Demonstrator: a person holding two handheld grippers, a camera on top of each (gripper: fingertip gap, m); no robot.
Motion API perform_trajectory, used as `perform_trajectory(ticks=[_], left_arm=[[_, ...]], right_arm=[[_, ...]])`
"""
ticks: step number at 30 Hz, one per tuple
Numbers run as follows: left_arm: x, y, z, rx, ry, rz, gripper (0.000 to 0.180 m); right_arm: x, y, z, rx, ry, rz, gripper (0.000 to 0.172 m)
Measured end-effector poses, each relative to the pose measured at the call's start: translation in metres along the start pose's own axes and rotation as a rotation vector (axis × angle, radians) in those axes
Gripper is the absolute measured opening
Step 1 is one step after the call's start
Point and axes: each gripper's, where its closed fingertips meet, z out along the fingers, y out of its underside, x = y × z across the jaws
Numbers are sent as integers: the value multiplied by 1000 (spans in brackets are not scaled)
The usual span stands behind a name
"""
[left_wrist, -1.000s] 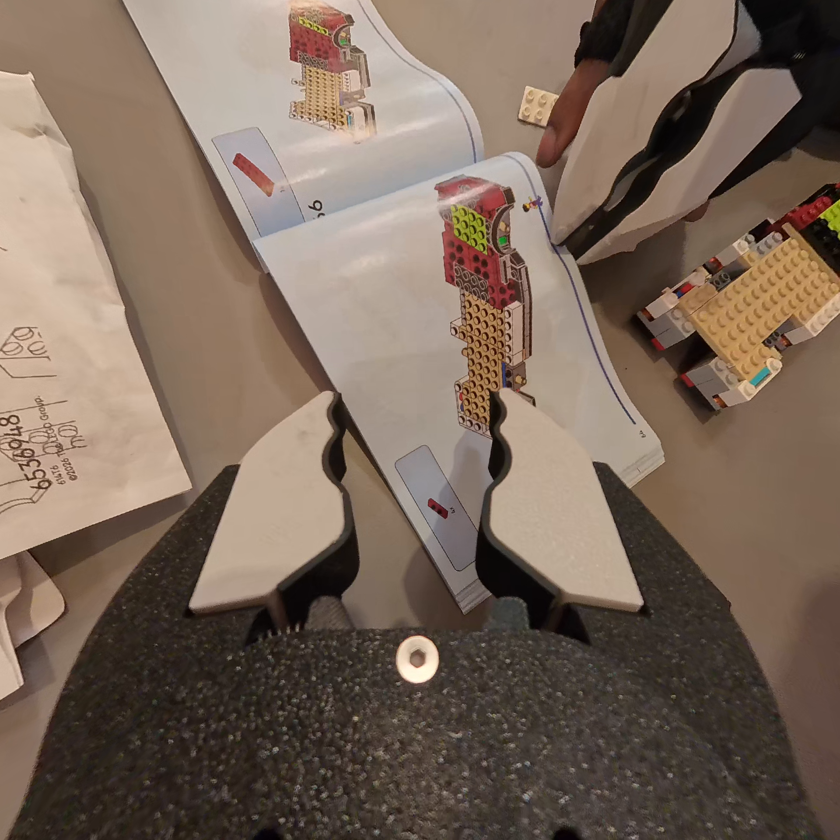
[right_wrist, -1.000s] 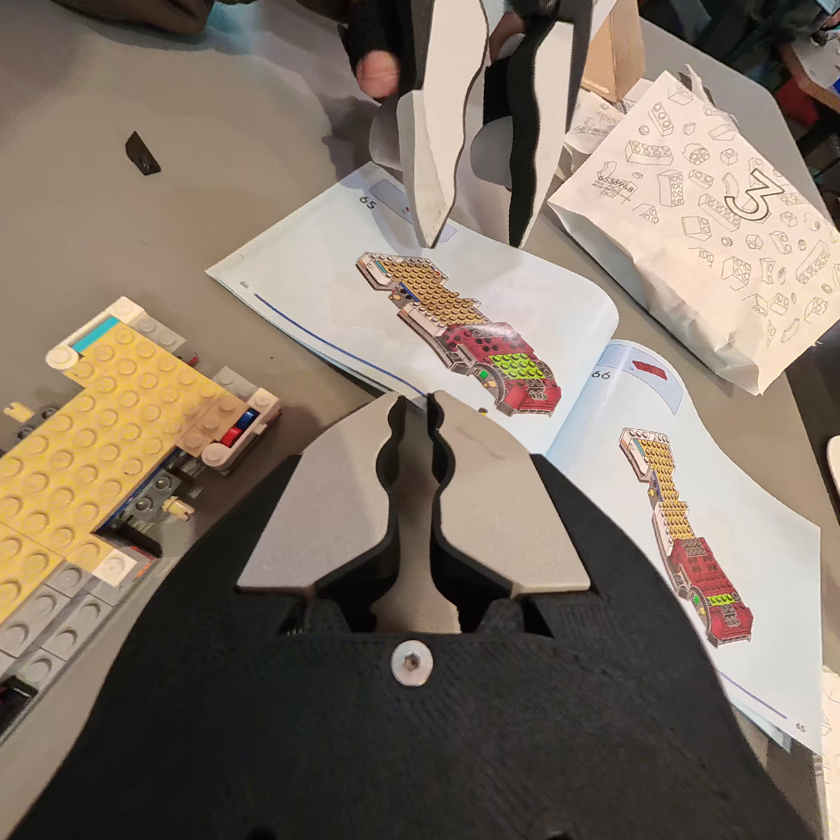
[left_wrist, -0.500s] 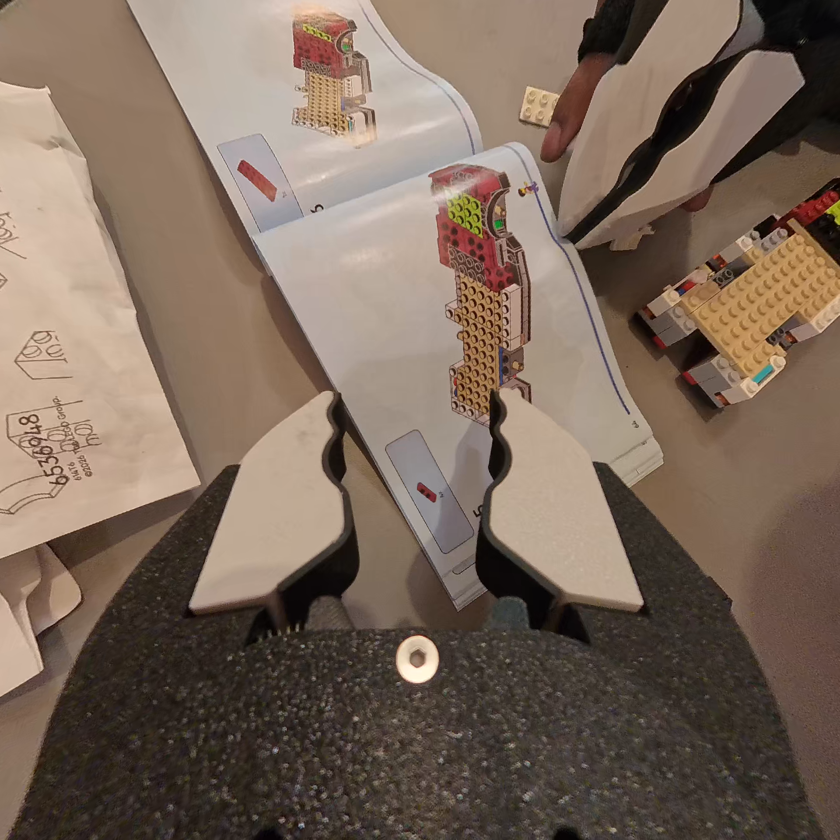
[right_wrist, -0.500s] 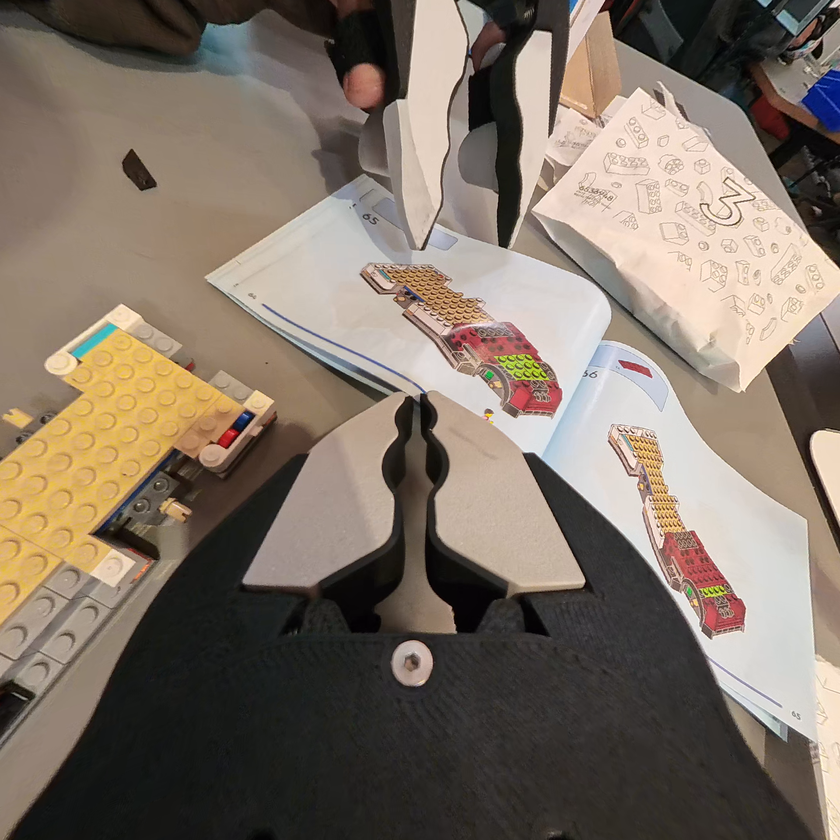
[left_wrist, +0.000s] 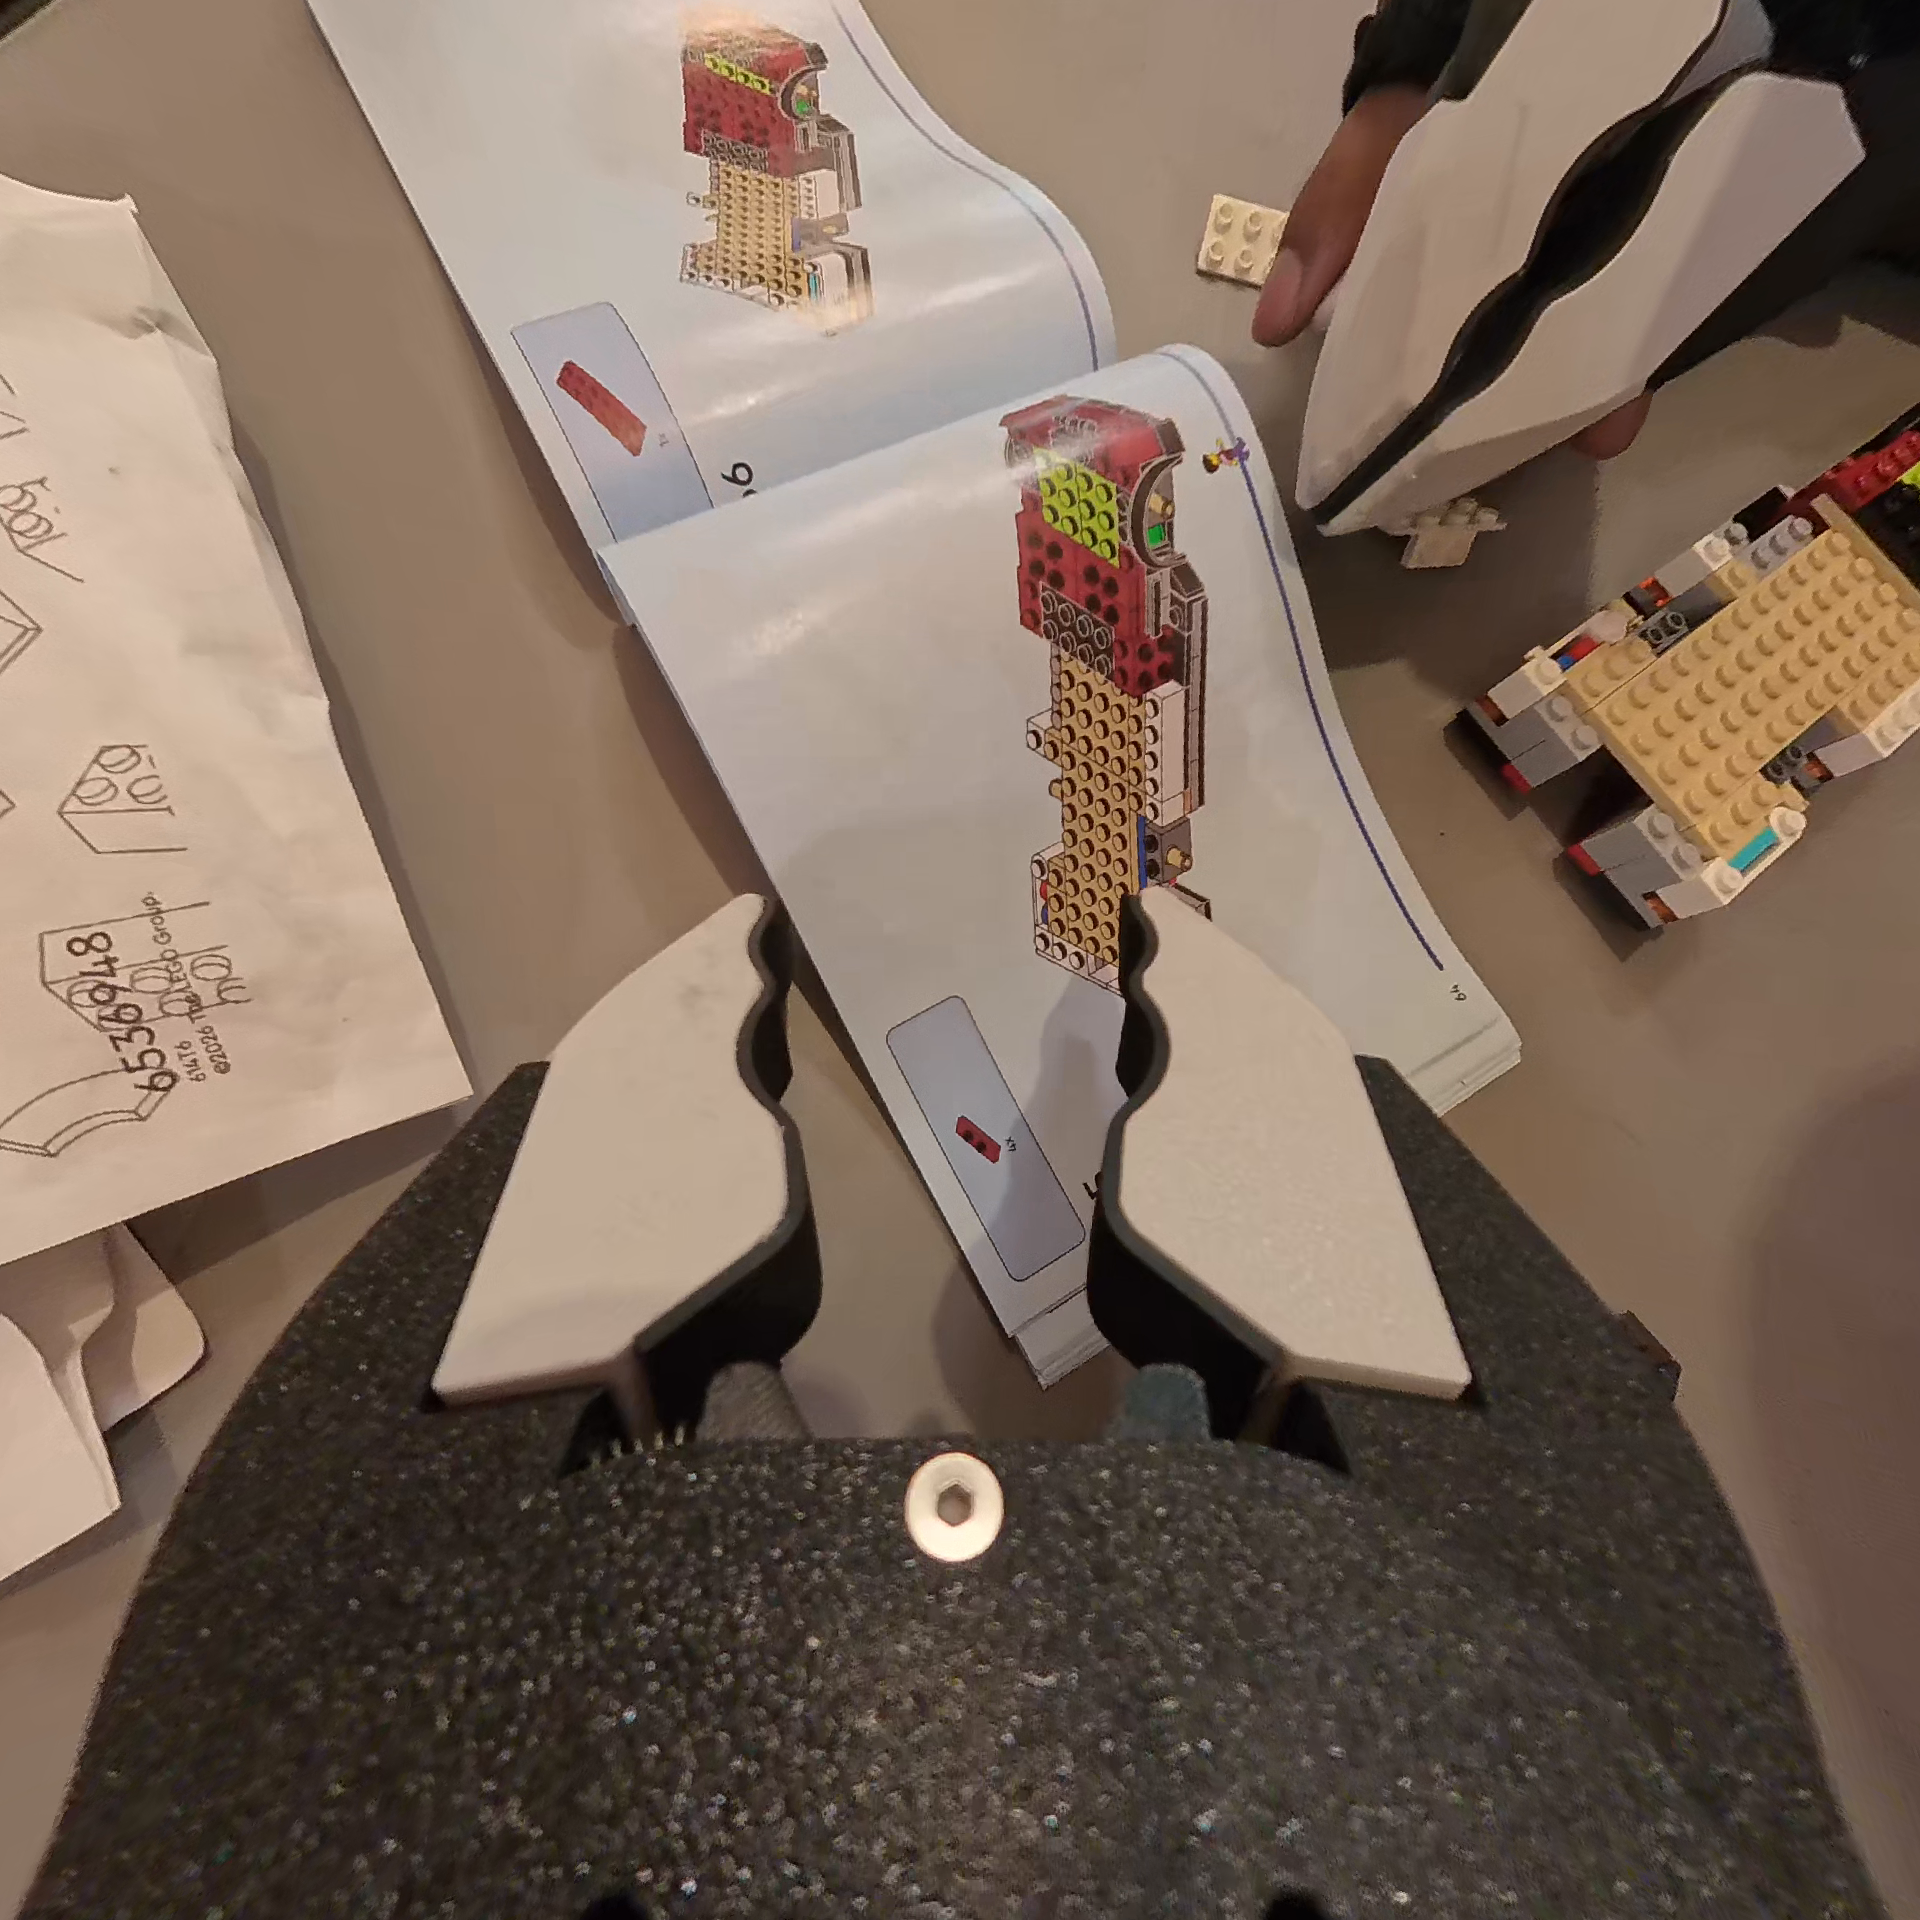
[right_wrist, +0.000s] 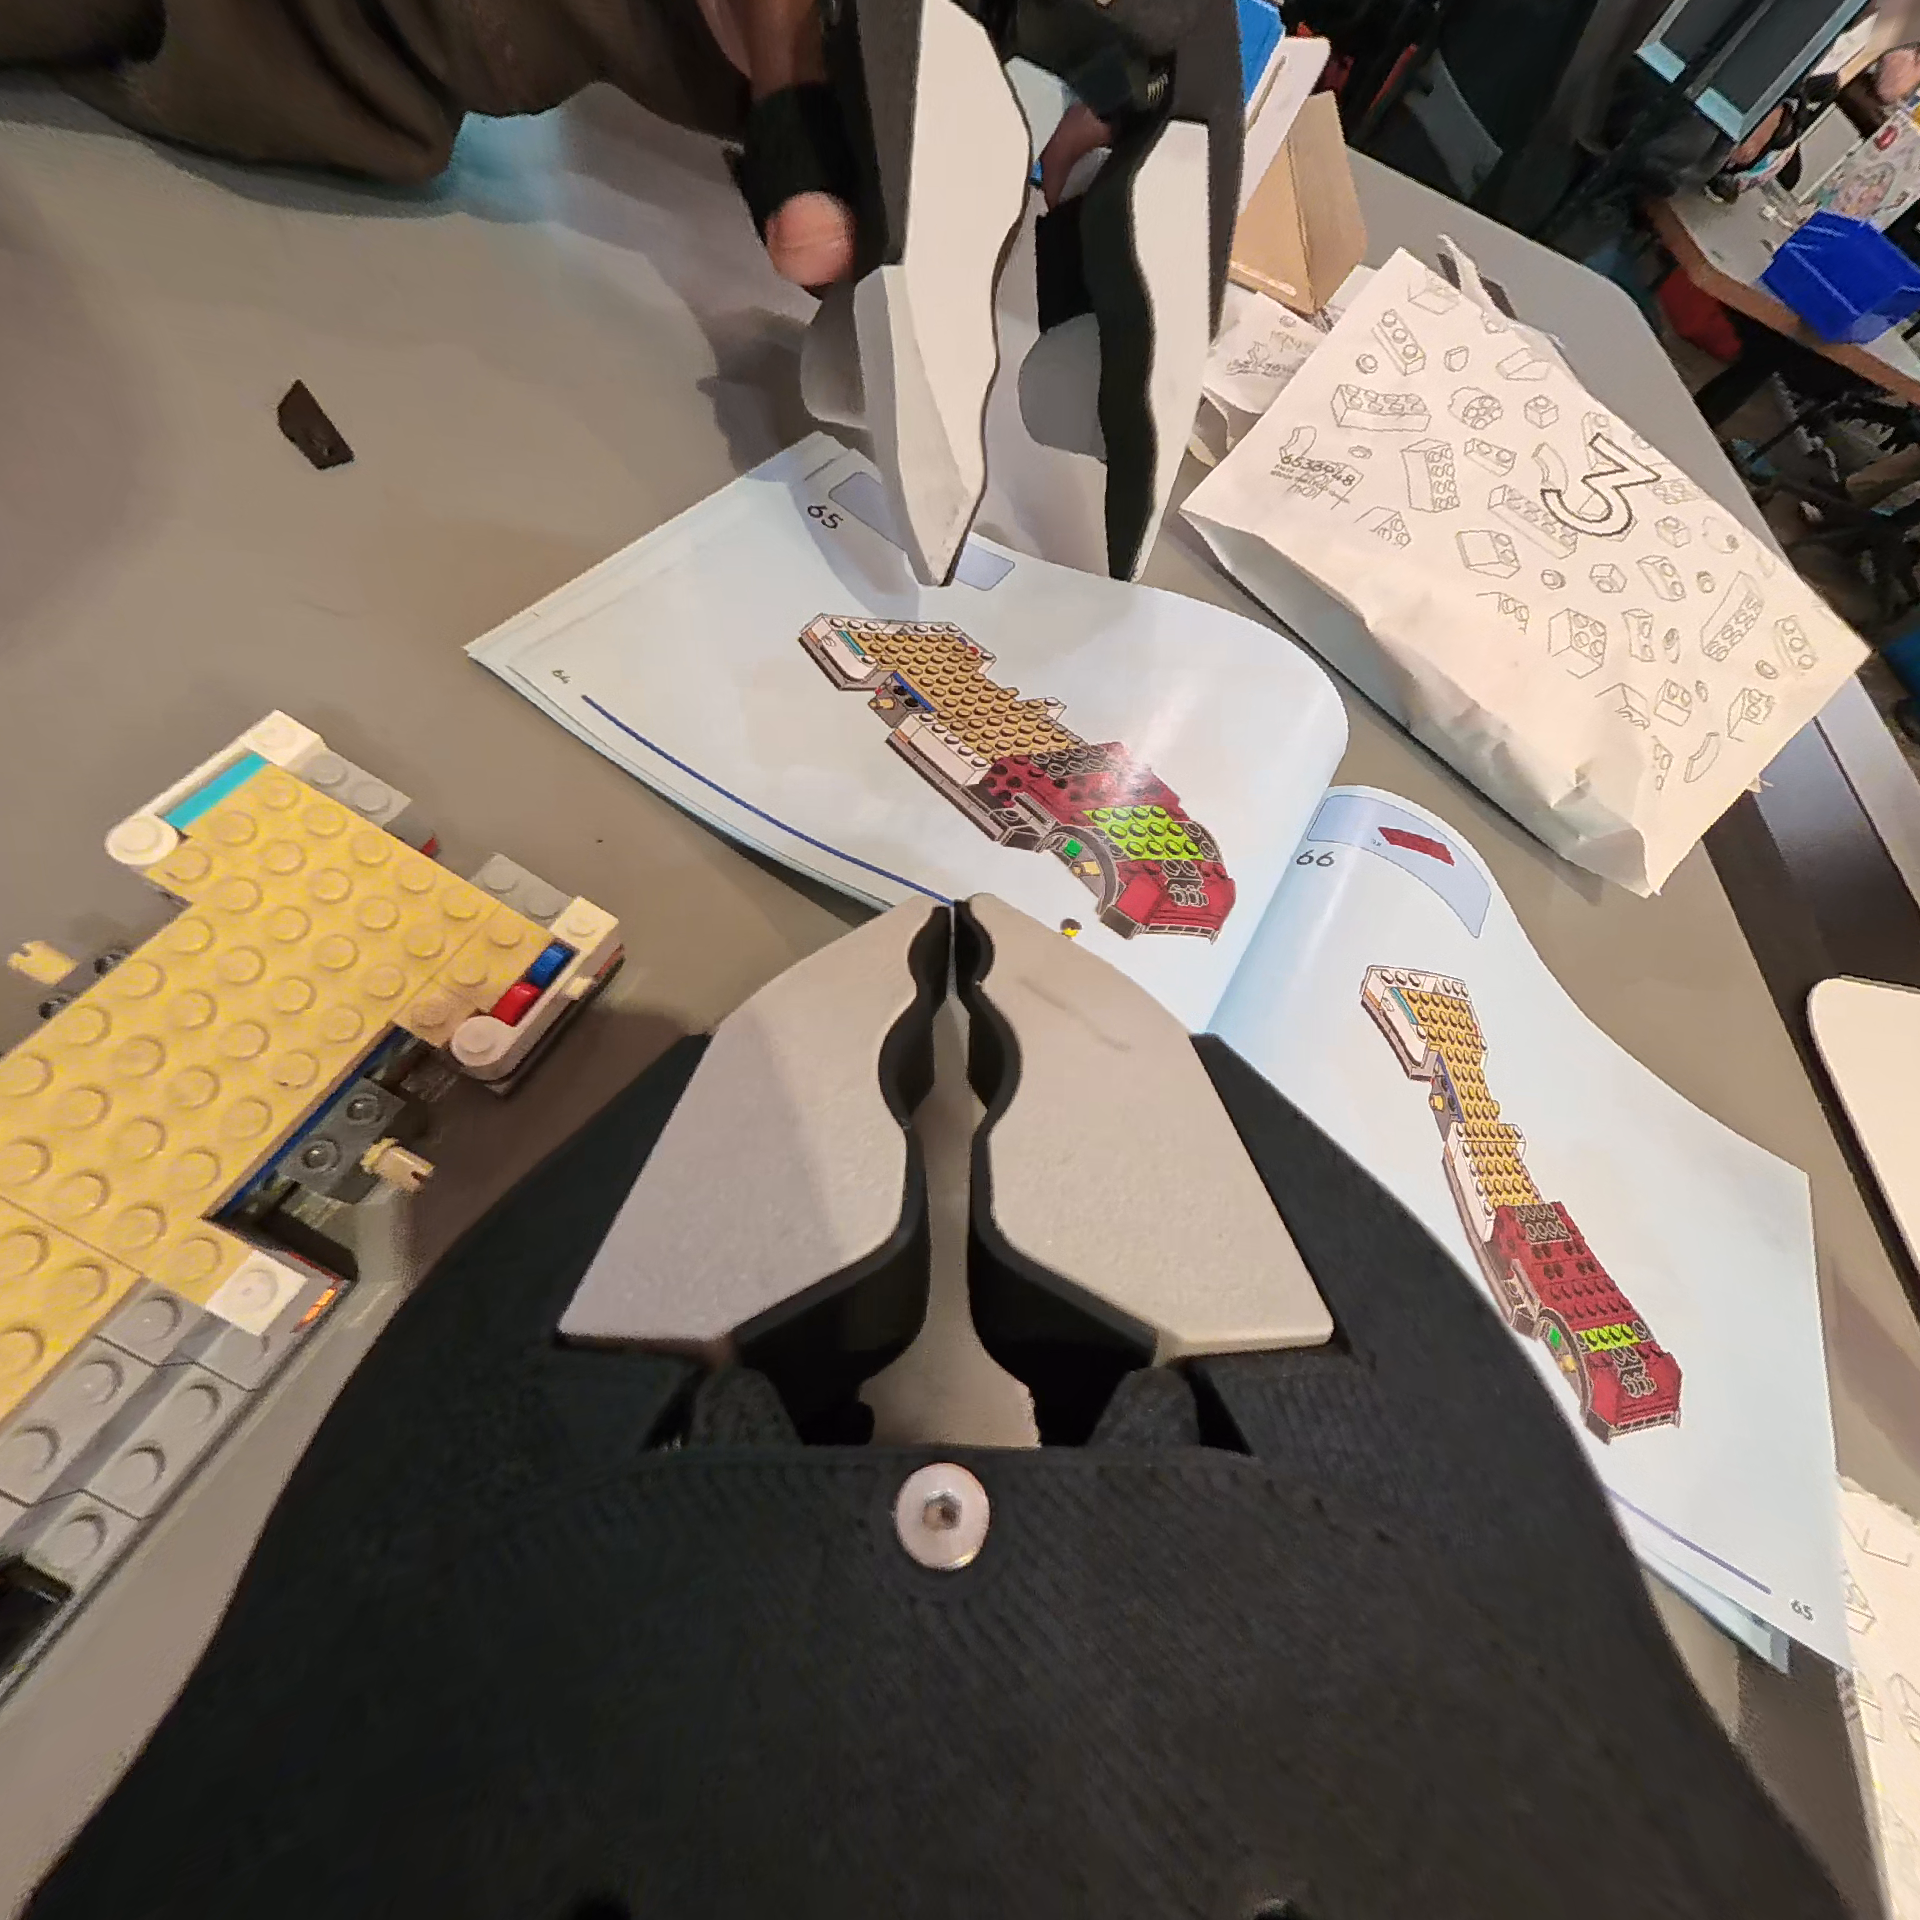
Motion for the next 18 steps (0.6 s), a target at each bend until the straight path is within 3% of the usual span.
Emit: perform_trajectory(ticks=[9,18], left_arm=[[2,-1,0,-1,2,7,62],[0,-3,-6,15,-11,8,61]], right_arm=[[-7,-2,0,8,0,-67,13],[10,-10,-14,96,32,63,16]])
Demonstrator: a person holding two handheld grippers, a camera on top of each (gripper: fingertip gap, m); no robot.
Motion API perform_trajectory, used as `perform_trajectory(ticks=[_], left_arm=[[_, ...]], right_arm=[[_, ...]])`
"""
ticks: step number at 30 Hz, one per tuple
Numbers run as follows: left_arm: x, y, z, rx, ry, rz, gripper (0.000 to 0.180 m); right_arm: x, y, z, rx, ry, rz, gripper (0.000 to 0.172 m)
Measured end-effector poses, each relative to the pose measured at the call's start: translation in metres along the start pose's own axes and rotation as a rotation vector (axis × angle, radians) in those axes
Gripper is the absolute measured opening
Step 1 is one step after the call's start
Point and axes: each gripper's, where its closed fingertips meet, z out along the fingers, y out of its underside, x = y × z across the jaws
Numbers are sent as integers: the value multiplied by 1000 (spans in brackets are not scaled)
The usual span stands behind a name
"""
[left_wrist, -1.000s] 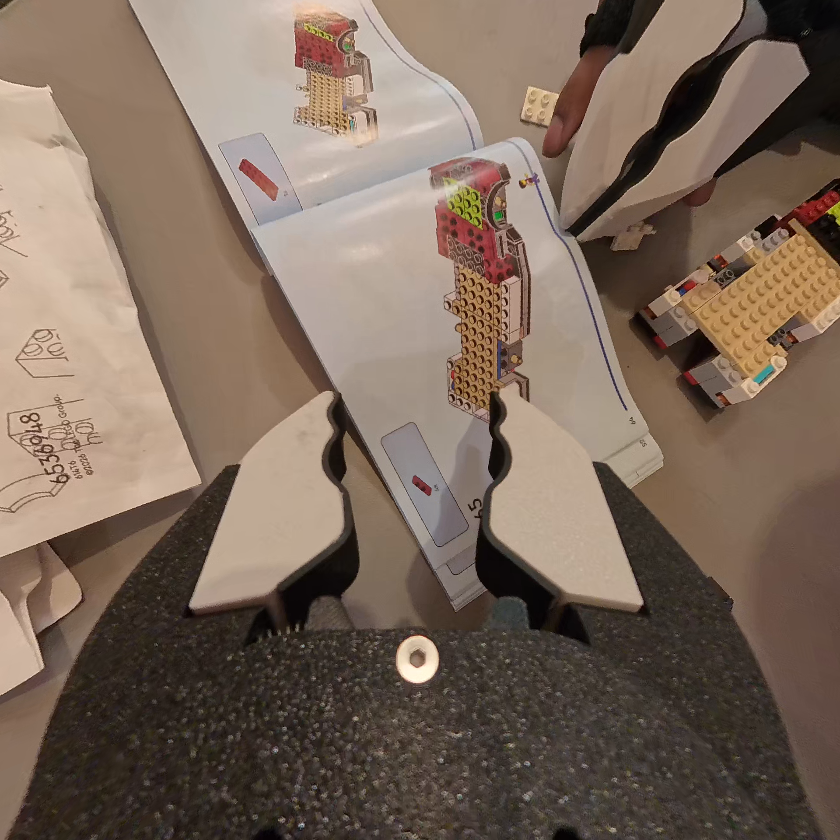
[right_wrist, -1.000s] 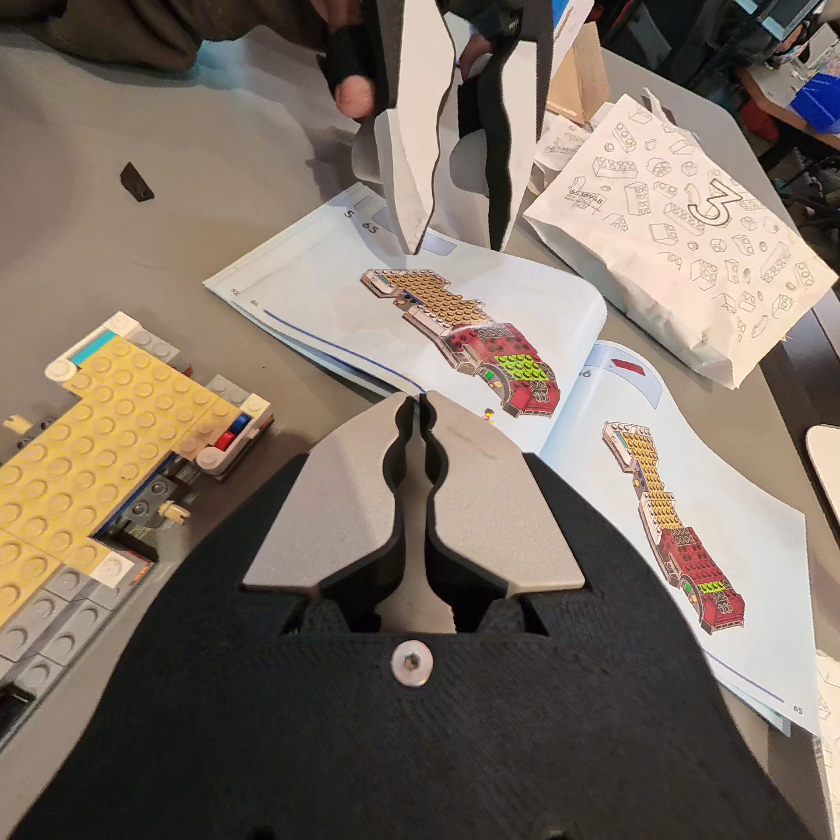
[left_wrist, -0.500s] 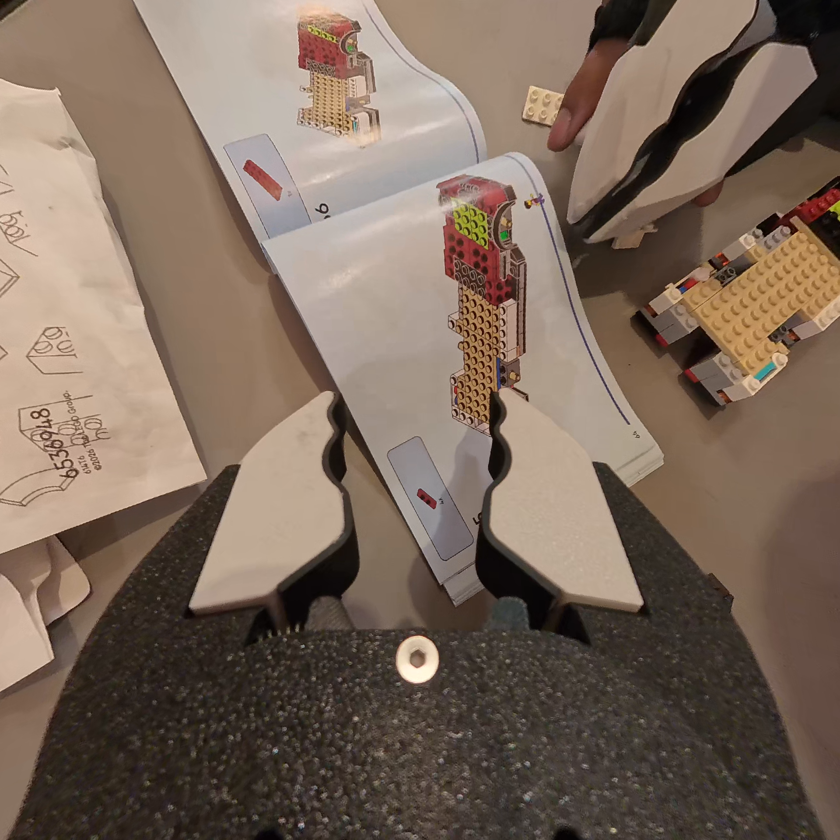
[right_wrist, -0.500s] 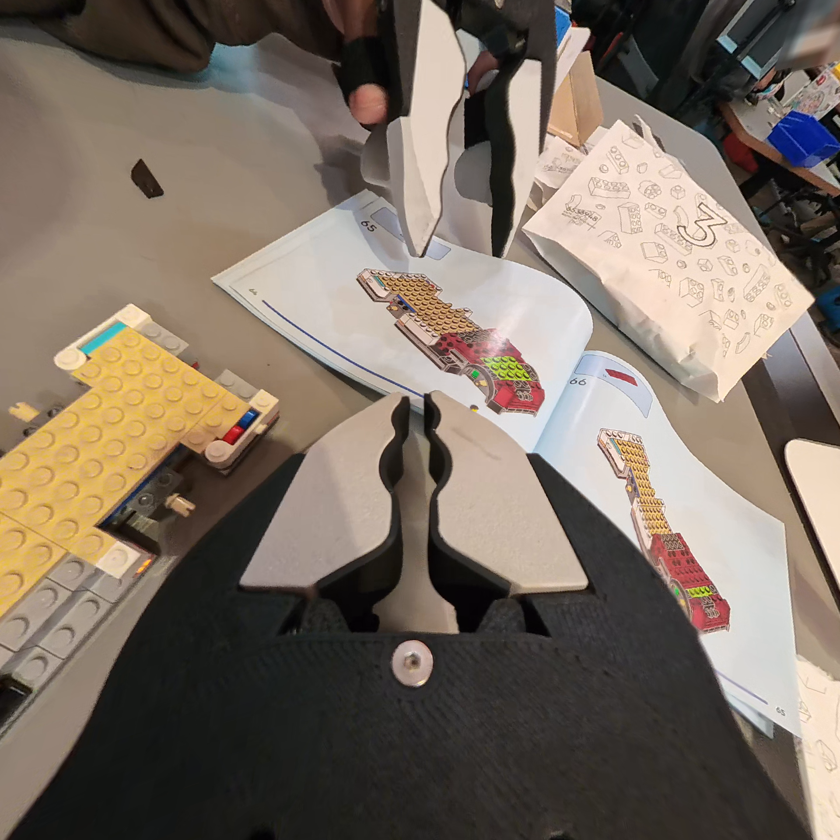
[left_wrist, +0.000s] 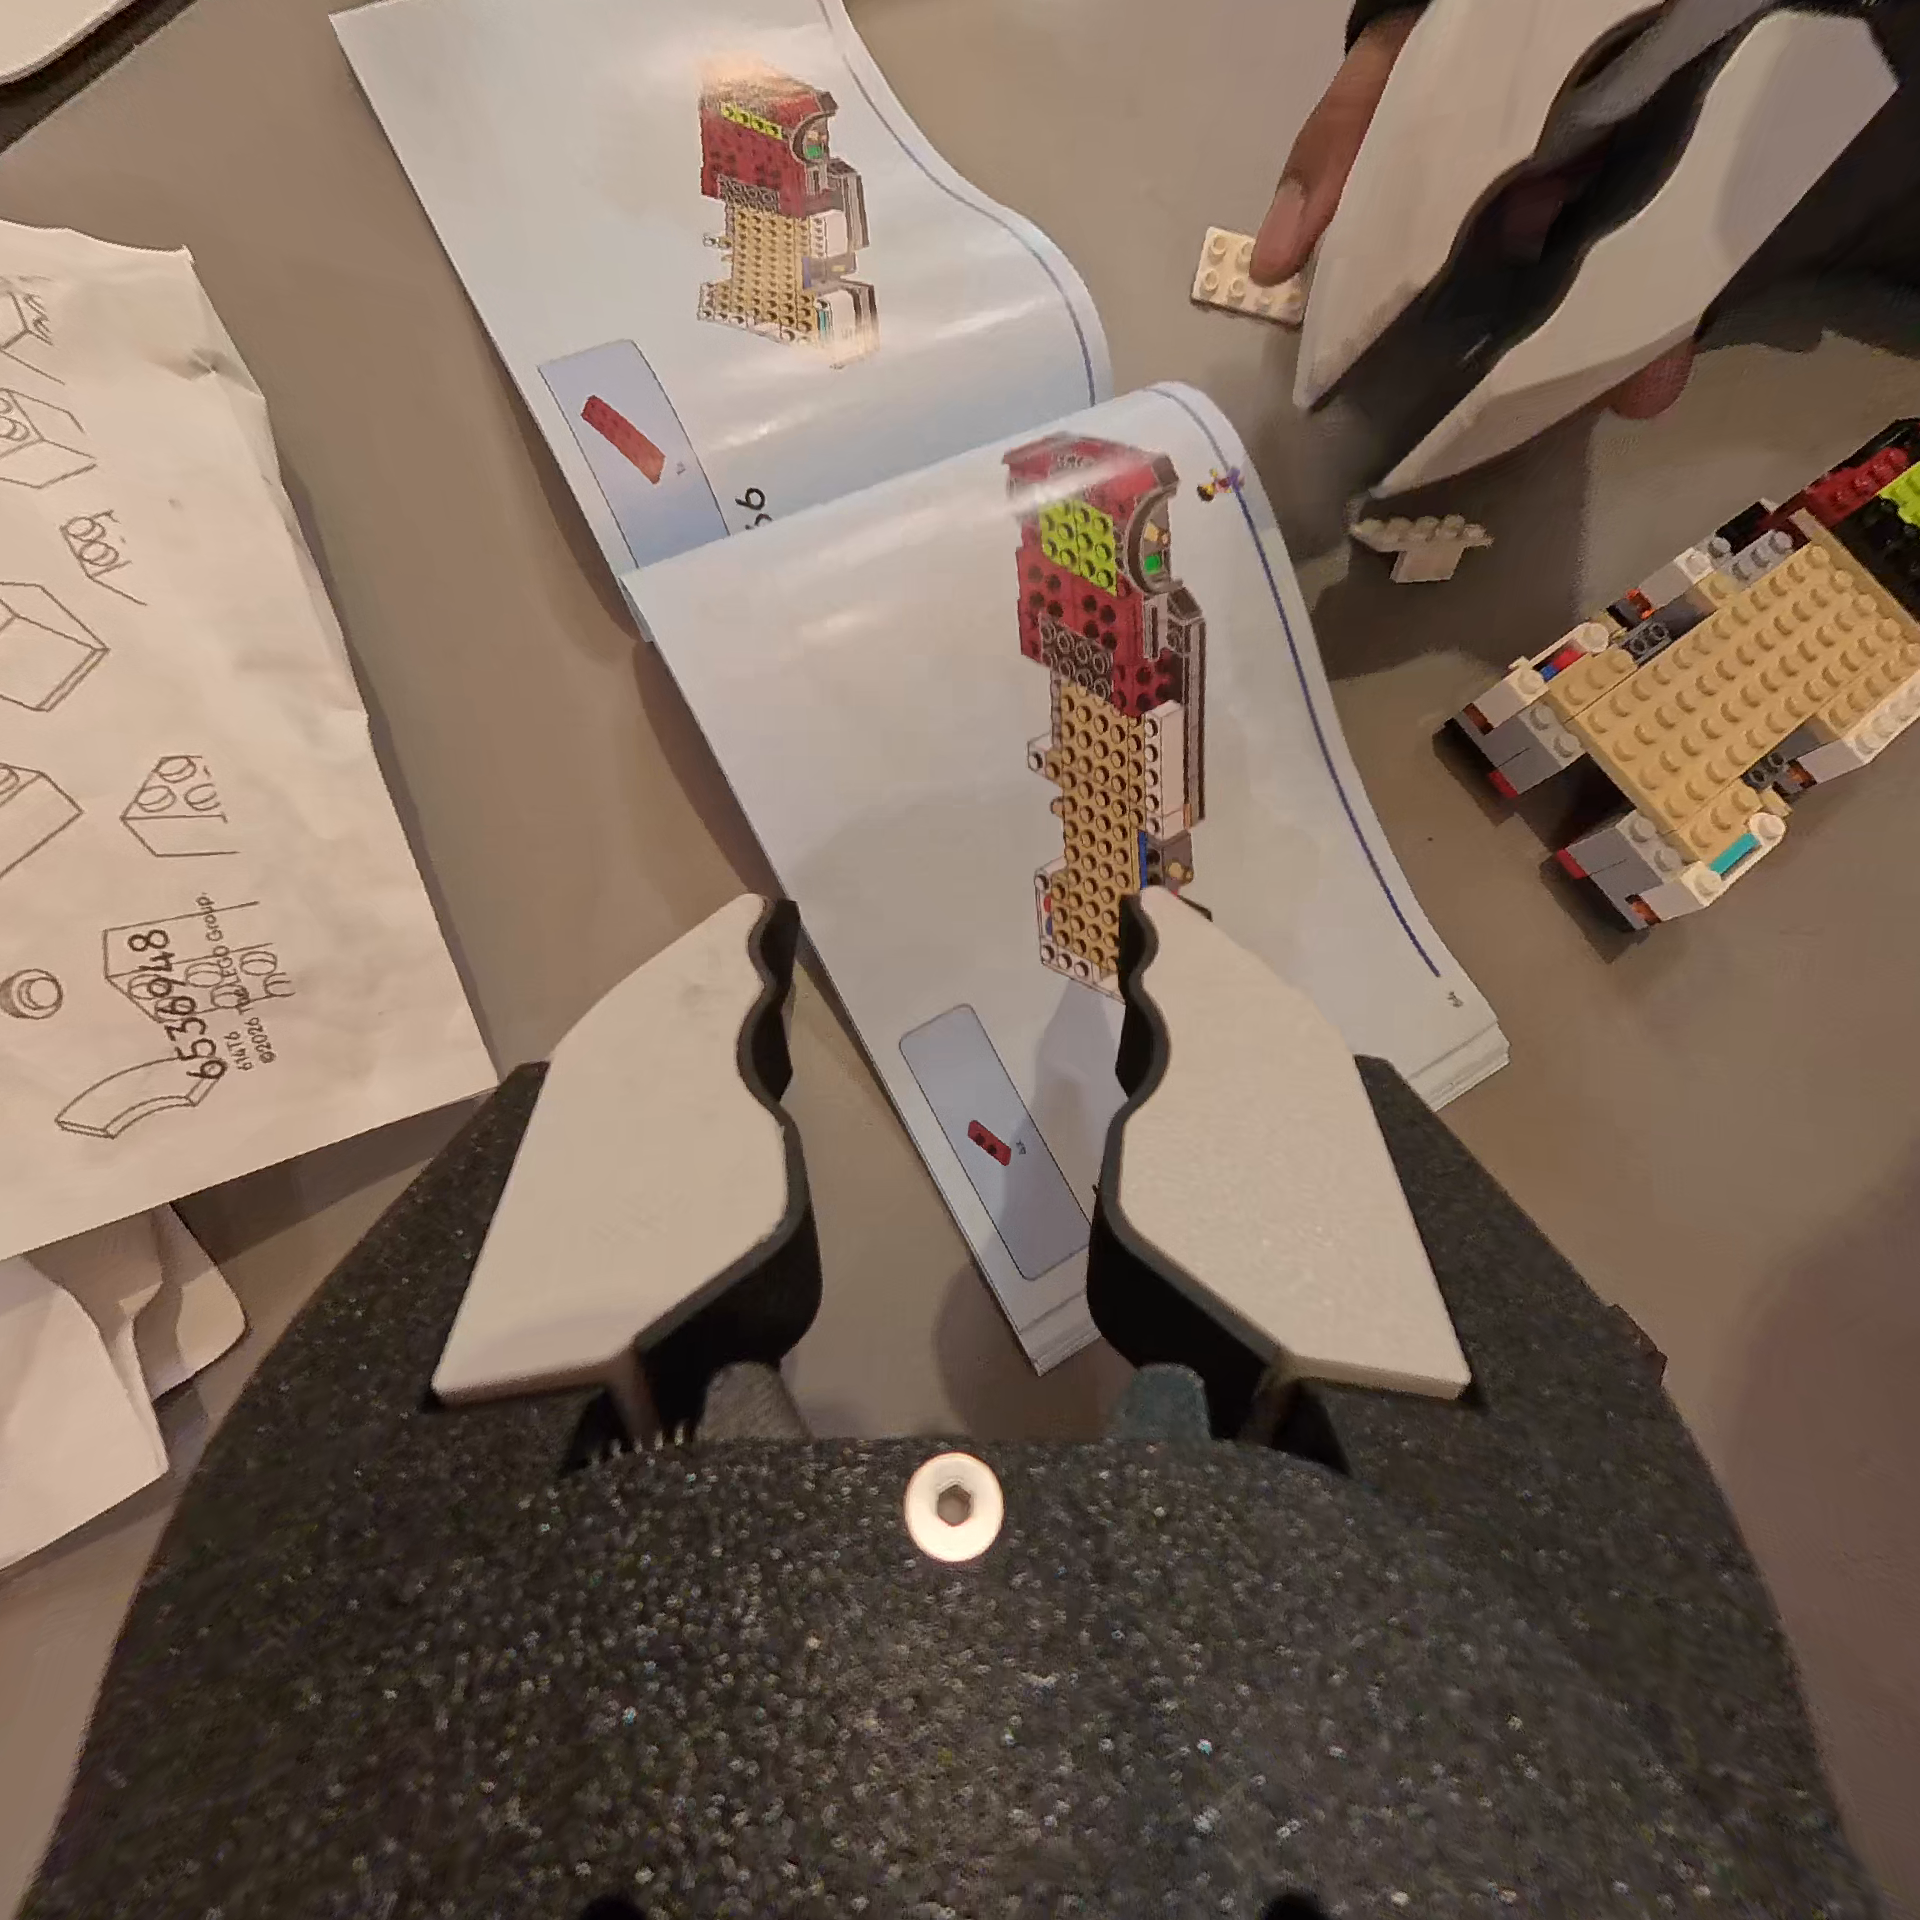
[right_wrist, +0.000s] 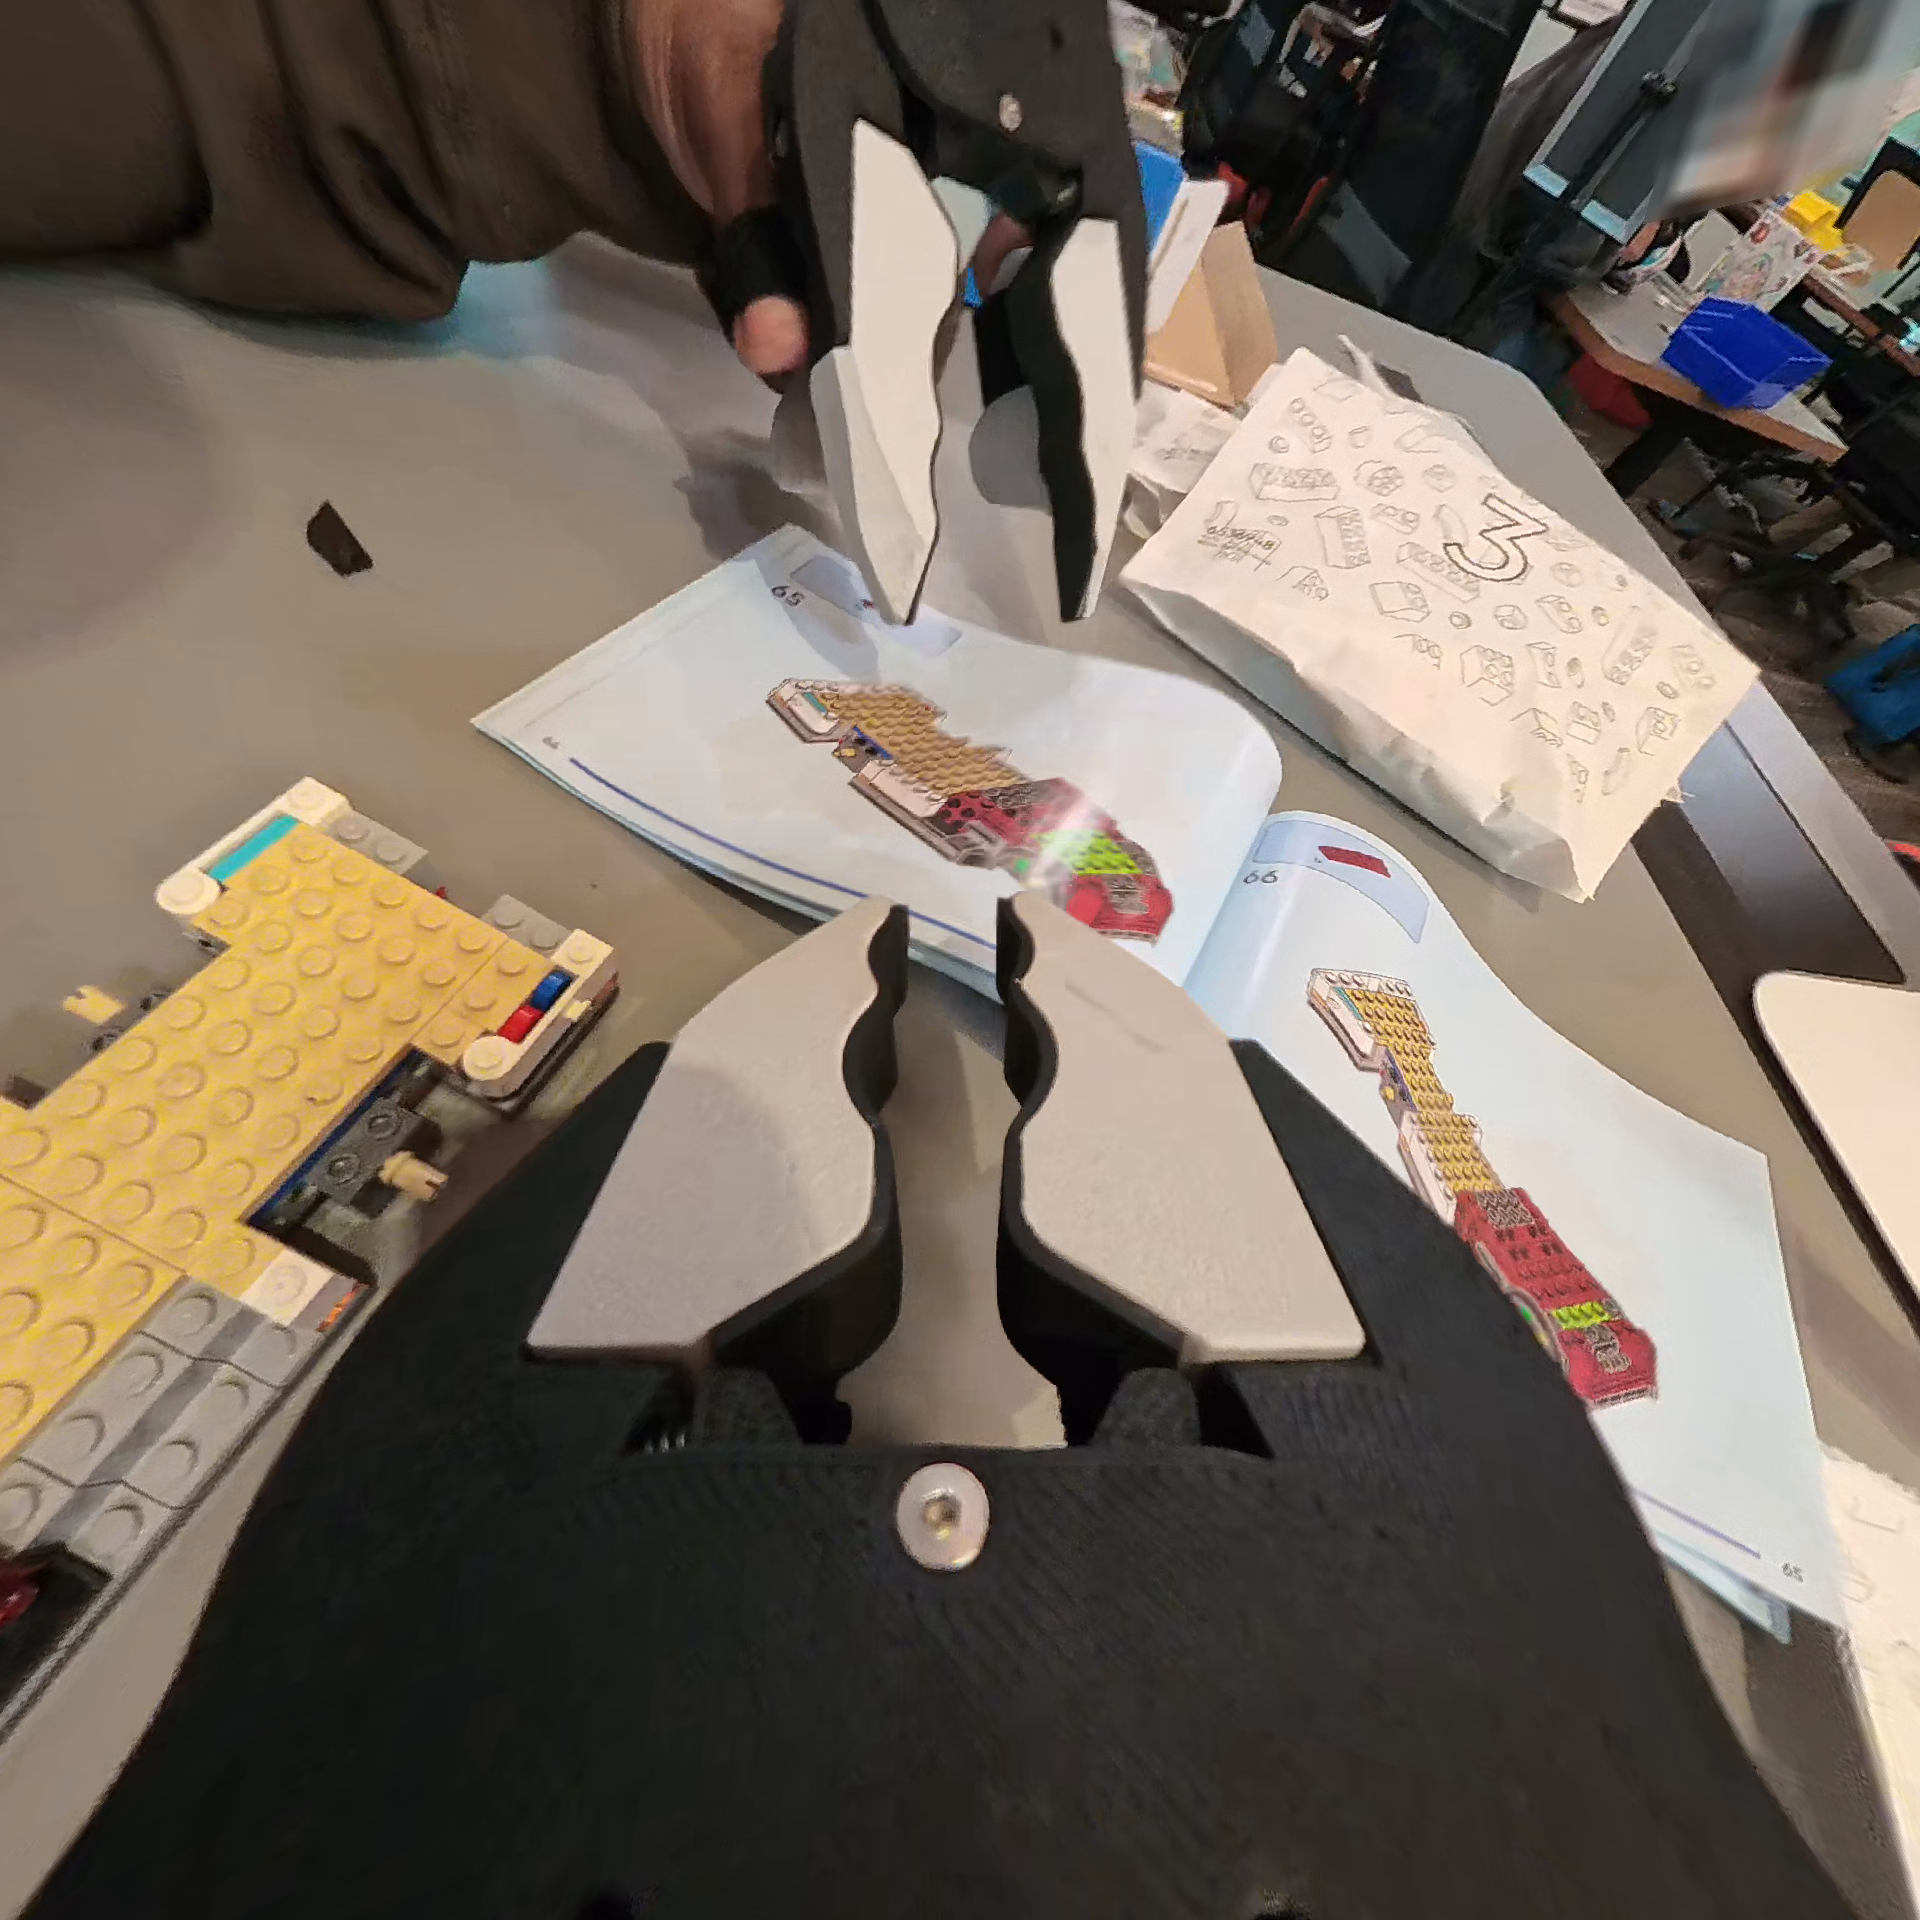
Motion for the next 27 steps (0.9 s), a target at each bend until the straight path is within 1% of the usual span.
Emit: perform_trajectory(ticks=[5,8,10,11,13,15,19,21,22,24,25,26,27], left_arm=[[2,-2,-3,6,-1,10,61],[4,-5,-5,14,-2,26,62],[3,-6,-6,18,-11,24,63],[1,-5,-6,17,-18,14,64],[-3,-4,-5,14,-31,-21,65],[-8,-3,-3,7,-41,-63,66],[-16,-1,-2,8,-67,-89,66],[-18,-1,-3,18,-71,-97,66],[-19,-1,-4,22,-74,-98,66],[-22,-2,-7,32,-85,-100,66],[-23,-3,-9,41,-91,-104,66],[-26,-4,-11,53,-98,-109,66],[-28,-5,-14,66,-107,-115,66]], right_arm=[[25,-6,-30,14,63,132,18],[31,0,-53,-50,85,233,22],[29,6,-65,-85,115,244,29],[28,8,-68,-80,140,224,29],[23,13,-63,-81,151,192,29],[21,18,-48,-117,154,117,33],[20,21,-9,-224,169,-154,52],[20,22,8,-271,167,-258,58],[20,22,16,-293,161,-302,58],[20,22,26,-333,137,-381,50],[23,19,29,-344,134,-409,29],[28,13,31,-348,139,-419,13],[35,6,32,-356,140,-412,8]])
